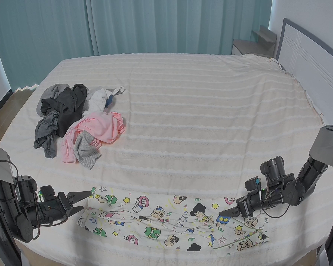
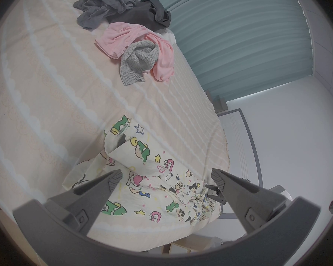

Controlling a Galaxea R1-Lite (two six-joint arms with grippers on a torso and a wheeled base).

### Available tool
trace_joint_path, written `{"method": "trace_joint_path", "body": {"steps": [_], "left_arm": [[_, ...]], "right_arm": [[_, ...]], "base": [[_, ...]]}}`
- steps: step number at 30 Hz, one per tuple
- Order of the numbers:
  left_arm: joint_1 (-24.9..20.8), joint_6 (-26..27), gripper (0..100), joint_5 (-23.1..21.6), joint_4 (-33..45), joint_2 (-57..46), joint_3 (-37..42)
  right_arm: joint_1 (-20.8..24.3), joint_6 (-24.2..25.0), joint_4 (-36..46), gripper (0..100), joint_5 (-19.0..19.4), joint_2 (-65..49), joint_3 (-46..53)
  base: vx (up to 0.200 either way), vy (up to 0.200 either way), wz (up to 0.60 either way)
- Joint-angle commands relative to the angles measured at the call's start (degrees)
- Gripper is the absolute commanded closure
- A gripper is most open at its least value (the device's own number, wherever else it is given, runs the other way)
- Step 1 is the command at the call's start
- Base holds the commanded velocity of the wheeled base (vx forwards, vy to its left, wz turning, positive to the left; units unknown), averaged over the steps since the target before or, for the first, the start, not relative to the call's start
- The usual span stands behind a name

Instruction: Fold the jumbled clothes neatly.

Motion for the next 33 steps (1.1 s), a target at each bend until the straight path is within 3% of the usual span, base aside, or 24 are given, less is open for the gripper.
{"method": "trace_joint_path", "body": {"steps": [1,2,3,20,33], "left_arm": [[0.03,0.07,0,0.00,-1.02,0.44,1.01],[0.03,0.07,0,0.00,-1.02,0.44,1.01],[0.03,0.07,0,0.00,-1.02,0.44,1.01],[0.03,0.07,0,0.00,-1.02,0.44,1.01],[0.12,0.07,0,0.00,-1.02,0.44,1.01]], "right_arm": [[0.27,-0.08,0.02,0,0.09,0.98,0.28],[0.36,-0.08,-0.07,0,0.09,1.07,0.28],[0.45,-0.08,-0.07,100,0.09,1.07,0.28],[1.59,-0.08,-0.25,100,0.27,-1.22,0.11],[7.74,-0.08,-0.25,100,-0.35,-0.95,-4.55]], "base": [[0.000,0.000,0.00],[0.000,0.000,0.00],[0.000,0.000,0.00],[0.000,0.000,0.00],[0.000,0.000,0.00]]}}
